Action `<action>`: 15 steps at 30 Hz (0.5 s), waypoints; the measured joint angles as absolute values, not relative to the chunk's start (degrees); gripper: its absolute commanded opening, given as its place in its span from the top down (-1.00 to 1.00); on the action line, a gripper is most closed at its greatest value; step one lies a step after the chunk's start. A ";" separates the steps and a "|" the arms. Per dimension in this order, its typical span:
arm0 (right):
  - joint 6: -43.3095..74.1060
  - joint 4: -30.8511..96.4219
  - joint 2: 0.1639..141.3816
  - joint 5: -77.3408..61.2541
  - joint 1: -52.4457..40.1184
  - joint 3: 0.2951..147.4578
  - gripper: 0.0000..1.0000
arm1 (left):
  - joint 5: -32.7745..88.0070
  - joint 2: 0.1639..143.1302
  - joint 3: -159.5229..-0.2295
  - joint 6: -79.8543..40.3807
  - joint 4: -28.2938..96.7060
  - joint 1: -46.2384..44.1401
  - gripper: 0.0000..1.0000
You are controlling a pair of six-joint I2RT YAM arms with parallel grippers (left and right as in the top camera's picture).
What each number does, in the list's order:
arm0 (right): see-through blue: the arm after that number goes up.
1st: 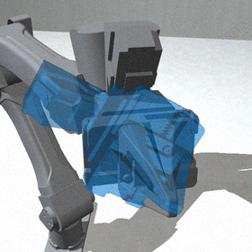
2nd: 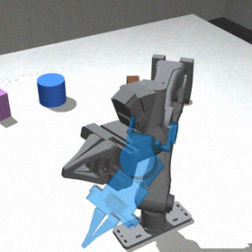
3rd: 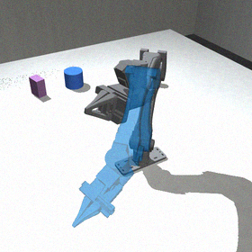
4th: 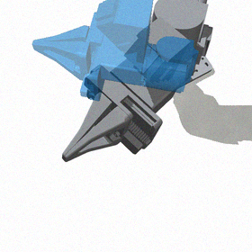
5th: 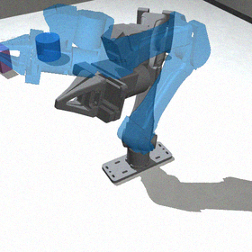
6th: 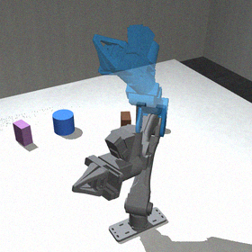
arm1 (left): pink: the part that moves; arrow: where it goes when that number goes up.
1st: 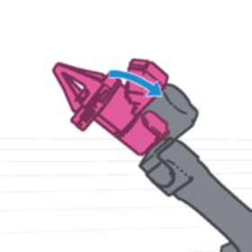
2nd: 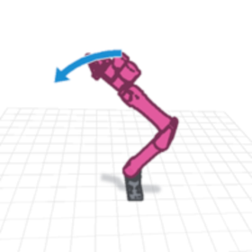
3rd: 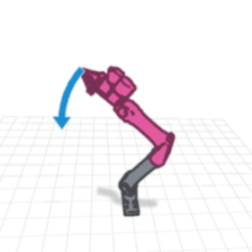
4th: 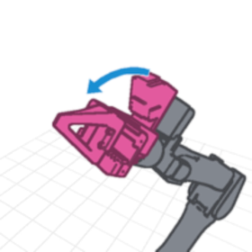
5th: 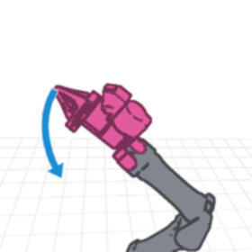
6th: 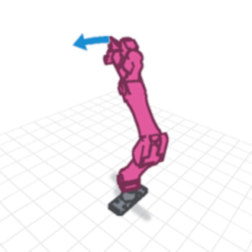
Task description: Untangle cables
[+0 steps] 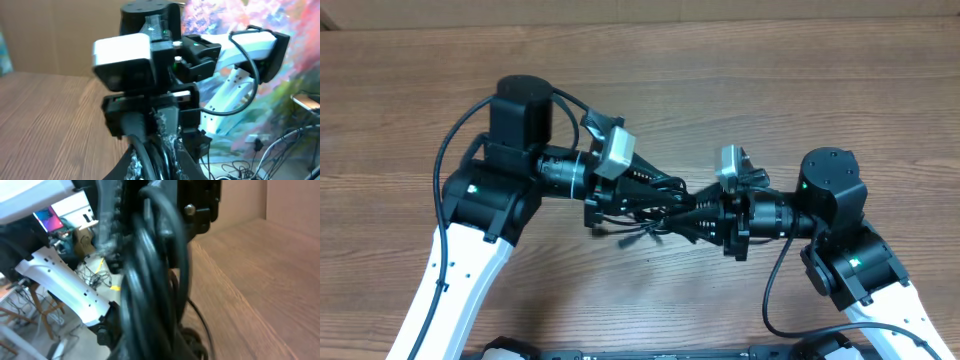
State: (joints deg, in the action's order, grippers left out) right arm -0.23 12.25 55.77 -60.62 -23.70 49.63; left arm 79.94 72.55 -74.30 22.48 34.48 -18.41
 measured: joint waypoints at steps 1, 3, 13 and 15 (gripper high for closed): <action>-0.05 12.69 55.79 -60.47 -23.62 49.63 0.92 | 78.78 72.55 -74.28 20.82 33.82 -18.41 0.13; 0.05 13.47 55.79 -60.03 -23.57 49.63 0.92 | 75.53 72.53 -74.19 15.84 31.55 -18.68 -0.74; 8.73 10.76 55.79 -56.21 -21.61 49.58 0.92 | 62.39 72.42 -74.19 -3.27 32.69 -9.80 -1.00; 12.67 7.18 55.77 -56.10 -20.97 49.58 0.92 | 63.26 72.38 -74.19 -2.33 33.93 -8.99 -1.00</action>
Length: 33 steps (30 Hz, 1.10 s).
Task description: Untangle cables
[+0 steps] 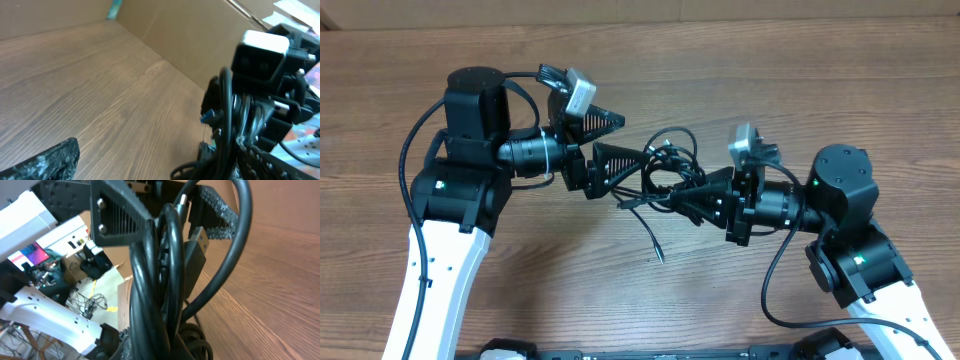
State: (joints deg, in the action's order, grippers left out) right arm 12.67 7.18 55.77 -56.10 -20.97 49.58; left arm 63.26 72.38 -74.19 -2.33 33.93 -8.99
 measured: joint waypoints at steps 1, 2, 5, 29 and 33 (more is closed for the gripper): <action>14.26 6.02 55.79 -56.12 -20.99 49.58 0.92 | 64.20 72.38 -74.19 -1.19 34.13 -8.99 -1.00; 15.66 5.06 55.77 -56.16 -20.99 49.58 0.92 | 65.65 72.38 -74.19 0.21 34.33 -8.99 -0.96; 17.93 4.51 55.77 -56.16 -20.97 49.58 0.92 | 71.50 72.38 -74.19 5.76 34.92 -8.99 -0.79; 28.53 -5.15 55.83 -61.93 -22.85 49.56 0.92 | 81.80 72.38 -74.19 16.78 36.07 -13.26 0.92; 28.47 -3.40 55.81 -61.56 -22.85 49.58 0.92 | 81.45 72.38 -74.19 16.73 35.99 -13.54 0.91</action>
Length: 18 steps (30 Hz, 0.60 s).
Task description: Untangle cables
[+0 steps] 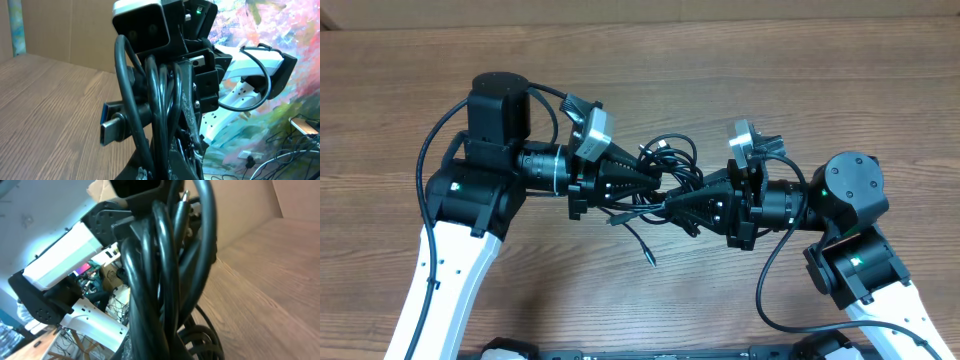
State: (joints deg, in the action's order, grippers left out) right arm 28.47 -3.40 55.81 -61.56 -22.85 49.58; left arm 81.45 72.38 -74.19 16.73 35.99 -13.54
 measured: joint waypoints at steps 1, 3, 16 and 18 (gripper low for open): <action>28.49 -1.83 55.81 -61.43 -22.76 49.58 0.83 | 81.19 72.38 -74.19 16.73 35.94 -13.54 0.92; 28.56 -0.14 55.81 -61.25 -22.17 49.60 -0.31 | 79.85 72.38 -74.19 16.29 35.90 -13.52 0.91; 17.28 17.23 55.83 -53.47 -18.41 50.06 -0.61 | 68.88 72.38 -74.19 8.93 37.10 -11.62 0.91; 16.36 15.59 55.81 -53.04 -18.41 50.06 -0.25 | 68.90 72.38 -74.19 8.91 37.47 -11.62 0.92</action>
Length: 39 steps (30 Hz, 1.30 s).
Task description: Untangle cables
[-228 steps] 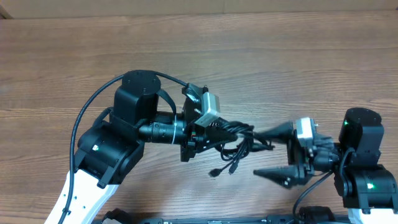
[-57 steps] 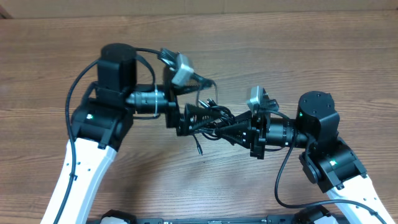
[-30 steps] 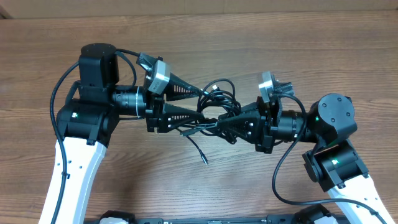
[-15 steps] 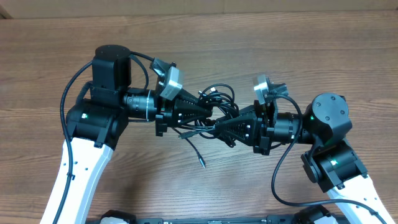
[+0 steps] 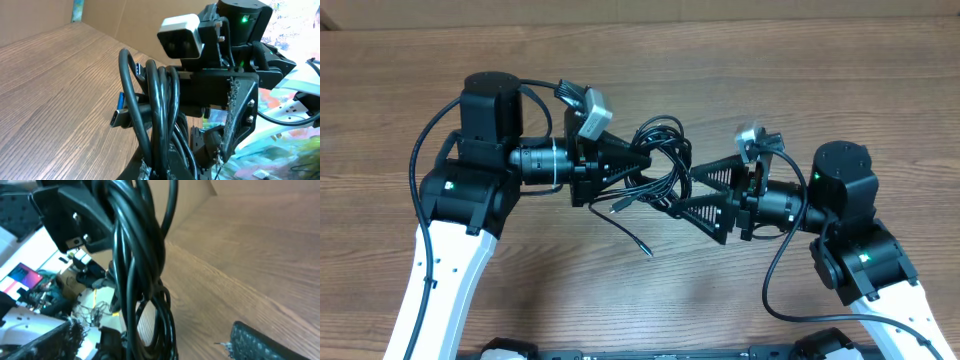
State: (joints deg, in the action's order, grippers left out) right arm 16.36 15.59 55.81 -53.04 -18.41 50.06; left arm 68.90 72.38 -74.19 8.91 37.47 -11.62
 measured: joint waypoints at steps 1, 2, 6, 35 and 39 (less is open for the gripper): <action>16.38 14.81 55.83 -52.95 -18.41 50.06 -0.04 | 68.90 72.38 -74.19 8.91 37.65 -11.62 0.91; 16.14 14.39 55.83 -52.95 -18.39 50.06 0.16 | 68.93 72.38 -74.19 8.91 37.69 -11.62 0.92; 16.29 14.24 55.81 -53.76 -18.41 50.04 0.71 | 68.93 72.38 -74.19 8.91 37.76 -11.62 0.92; 9.26 18.72 55.77 -64.25 -18.11 50.09 0.58 | 52.03 72.38 -74.19 -15.00 31.20 -13.78 0.92; 18.85 26.57 55.68 -48.29 -18.13 50.00 -1.00 | 56.95 72.38 -74.19 -8.69 30.76 -13.74 0.92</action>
State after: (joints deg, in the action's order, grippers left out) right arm 18.85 26.57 55.68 -48.29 -18.13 50.00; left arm 56.95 72.38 -74.19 -8.69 30.76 -13.74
